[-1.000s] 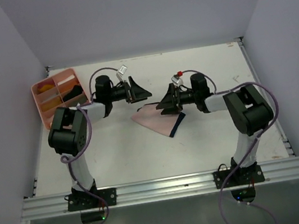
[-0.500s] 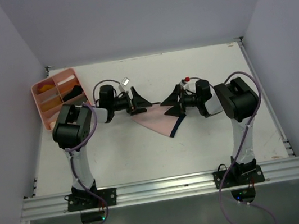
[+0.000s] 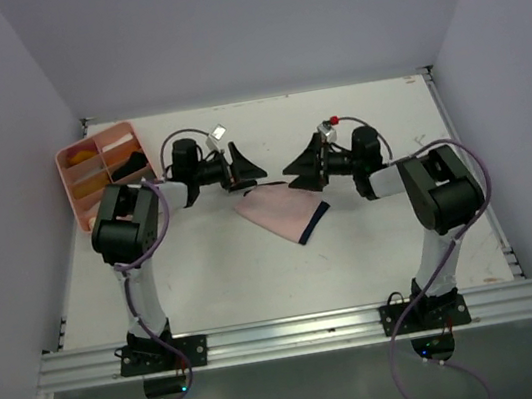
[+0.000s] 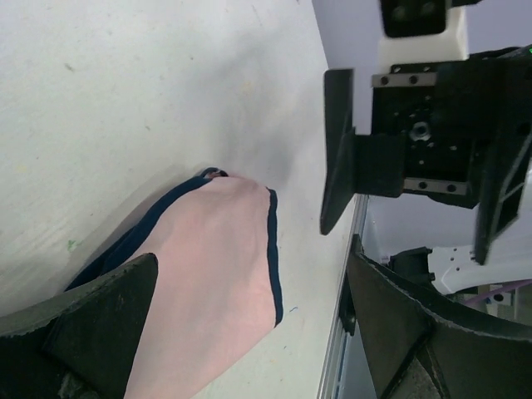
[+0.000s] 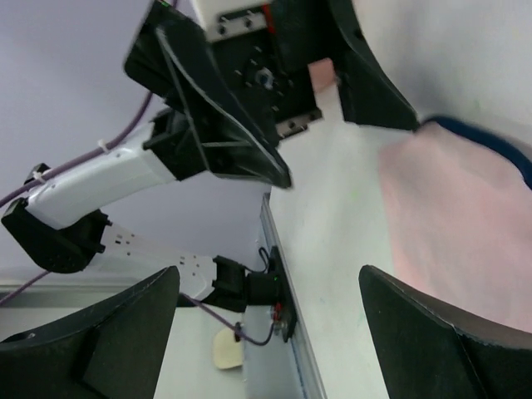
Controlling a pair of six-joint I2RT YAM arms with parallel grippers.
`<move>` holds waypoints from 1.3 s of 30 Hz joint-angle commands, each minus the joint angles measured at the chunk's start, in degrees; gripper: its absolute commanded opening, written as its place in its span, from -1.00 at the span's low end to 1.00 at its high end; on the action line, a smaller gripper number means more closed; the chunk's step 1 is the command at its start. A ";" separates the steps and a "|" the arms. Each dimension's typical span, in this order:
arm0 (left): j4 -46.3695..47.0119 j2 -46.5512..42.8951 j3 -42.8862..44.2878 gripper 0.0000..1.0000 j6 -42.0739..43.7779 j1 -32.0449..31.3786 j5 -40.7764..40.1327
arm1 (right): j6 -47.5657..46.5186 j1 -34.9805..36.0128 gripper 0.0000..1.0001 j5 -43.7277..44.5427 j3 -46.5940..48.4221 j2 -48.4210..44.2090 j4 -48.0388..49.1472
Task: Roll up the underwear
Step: Fold the underwear
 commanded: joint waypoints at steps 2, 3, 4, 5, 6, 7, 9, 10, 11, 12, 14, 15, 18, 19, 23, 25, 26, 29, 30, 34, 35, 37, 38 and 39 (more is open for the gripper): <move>6.45 -1.78 2.61 1.00 -3.60 -1.43 2.62 | -11.12 0.23 0.87 0.24 5.05 -4.85 -11.29; 10.99 -0.48 2.35 1.00 -7.09 -1.87 2.70 | -11.03 0.23 0.87 0.50 5.05 -3.28 -11.28; 11.38 0.23 2.78 1.00 -7.91 -2.05 2.71 | -11.21 0.23 0.87 0.94 5.22 -2.31 -11.46; 12.86 0.68 2.79 1.00 -8.44 -2.48 1.84 | -11.56 0.23 0.87 1.12 5.31 -1.26 -11.72; 14.10 1.55 2.52 1.00 -9.93 -2.66 1.65 | -12.17 0.32 0.87 1.64 5.40 0.23 -12.68; 14.28 1.99 2.70 1.00 -9.94 -2.92 1.30 | -13.83 0.23 0.88 2.35 5.75 1.29 -14.17; 14.20 3.05 3.14 1.00 -9.85 -3.54 0.33 | -16.03 0.23 0.88 3.49 6.28 2.62 -16.89; 14.02 3.40 3.22 1.00 -9.68 -3.63 0.16 | -17.70 0.23 0.88 4.02 6.89 4.10 -18.04; 12.98 3.84 3.49 1.00 -9.07 -3.80 -0.54 | -18.15 0.32 0.88 4.37 7.07 4.73 -18.31; 12.62 4.71 3.66 1.00 -8.80 -3.89 -0.72 | -18.41 0.32 0.88 4.55 7.16 5.51 -18.31; 11.13 5.86 4.19 1.00 -8.45 -3.72 -1.16 | -17.63 0.32 0.88 4.11 7.07 7.45 -14.99; 11.21 6.82 4.28 1.00 -8.71 -3.63 -1.25 | -18.15 0.23 0.88 4.20 7.42 7.63 -15.15; 10.59 8.32 4.98 1.00 -8.01 -3.45 -1.07 | -21.49 0.15 0.88 4.20 7.60 7.72 -18.93; 10.59 8.59 5.50 1.00 -7.75 -3.37 -0.99 | -22.45 0.23 0.88 4.11 7.34 7.46 -20.32; 6.39 8.69 11.21 1.00 -4.33 -2.75 0.85 | -19.22 0.23 0.88 1.92 5.05 2.74 -17.10; 1.65 6.41 15.25 1.00 -0.21 -1.70 0.42 | -16.84 0.23 0.88 0.16 5.48 -0.61 -16.90; -4.11 2.91 16.05 1.00 5.47 -1.26 0.25 | -16.83 -0.03 0.88 -0.37 6.27 -4.20 -18.04; -16.42 -5.34 16.06 1.00 16.81 0.41 -2.11 | -22.87 -0.90 0.88 -1.43 11.10 -8.97 -28.73; -19.35 -7.47 15.19 1.00 19.30 0.76 -3.35 | -33.34 -1.08 0.87 0.40 15.38 -10.89 -35.04; -46.37 -14.60 14.39 1.00 40.17 0.51 -15.28 | -66.44 -1.17 0.82 12.84 30.42 -8.28 -82.77; -49.58 -17.05 12.99 1.00 43.64 0.41 -15.57 | -70.32 -1.26 0.82 14.47 34.28 -7.14 -86.91; -55.90 -19.78 10.27 1.00 49.80 -0.37 -23.06 | -80.97 -1.26 0.79 20.94 37.64 -4.94 -97.39; -56.64 -23.02 7.21 1.00 54.70 -1.25 -27.66 | -83.08 -1.26 0.79 22.64 38.70 -5.02 -98.63; -56.73 -24.96 5.53 1.00 57.53 -2.47 -32.05 | -85.28 -1.17 0.79 25.00 38.88 -5.28 -98.82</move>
